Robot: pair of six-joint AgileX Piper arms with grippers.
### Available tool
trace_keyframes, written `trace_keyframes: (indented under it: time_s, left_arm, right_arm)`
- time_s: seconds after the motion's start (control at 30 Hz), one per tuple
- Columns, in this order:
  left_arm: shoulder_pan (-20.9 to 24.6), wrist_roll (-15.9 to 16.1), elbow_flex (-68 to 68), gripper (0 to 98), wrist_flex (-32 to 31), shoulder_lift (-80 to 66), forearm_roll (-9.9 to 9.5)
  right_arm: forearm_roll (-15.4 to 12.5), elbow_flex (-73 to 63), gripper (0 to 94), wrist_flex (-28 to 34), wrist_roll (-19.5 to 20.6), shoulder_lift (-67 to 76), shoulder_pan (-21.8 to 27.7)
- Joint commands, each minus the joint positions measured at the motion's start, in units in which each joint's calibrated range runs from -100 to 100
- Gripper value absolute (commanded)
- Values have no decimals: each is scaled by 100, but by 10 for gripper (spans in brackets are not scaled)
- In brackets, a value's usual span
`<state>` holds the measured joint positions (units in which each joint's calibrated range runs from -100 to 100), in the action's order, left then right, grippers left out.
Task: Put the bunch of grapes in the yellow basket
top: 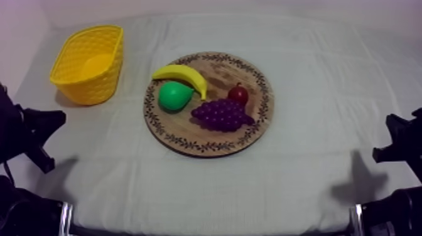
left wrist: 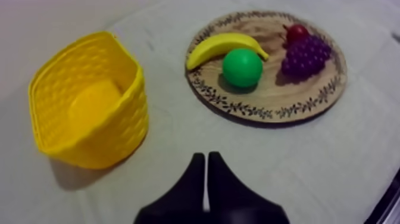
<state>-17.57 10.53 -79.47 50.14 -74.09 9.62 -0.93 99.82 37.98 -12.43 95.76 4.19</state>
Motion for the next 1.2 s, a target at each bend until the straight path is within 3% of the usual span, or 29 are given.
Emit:
trace_keyframes:
  time_s: [0.0,0.2,0.4,0.9,1.17]
  left_arm:
    - [-12,514,777,0,363,964,35]
    - [-69,882,1824,0,962,2243,104]
    - [-201,1039,2796,0,1532,3484,43]
    - [-1336,522,4891,0,2088,6115,-523]
    - [-1880,208,6091,0,2401,7205,-708]
  right_arm:
    - [-2,-4,3,0,0,0,2]
    - [-2,-4,3,0,0,0,2]
    - [-2,-4,3,0,0,0,2]
    - [-2,-4,3,0,2,0,2]
    - [-2,-4,3,0,0,0,2]
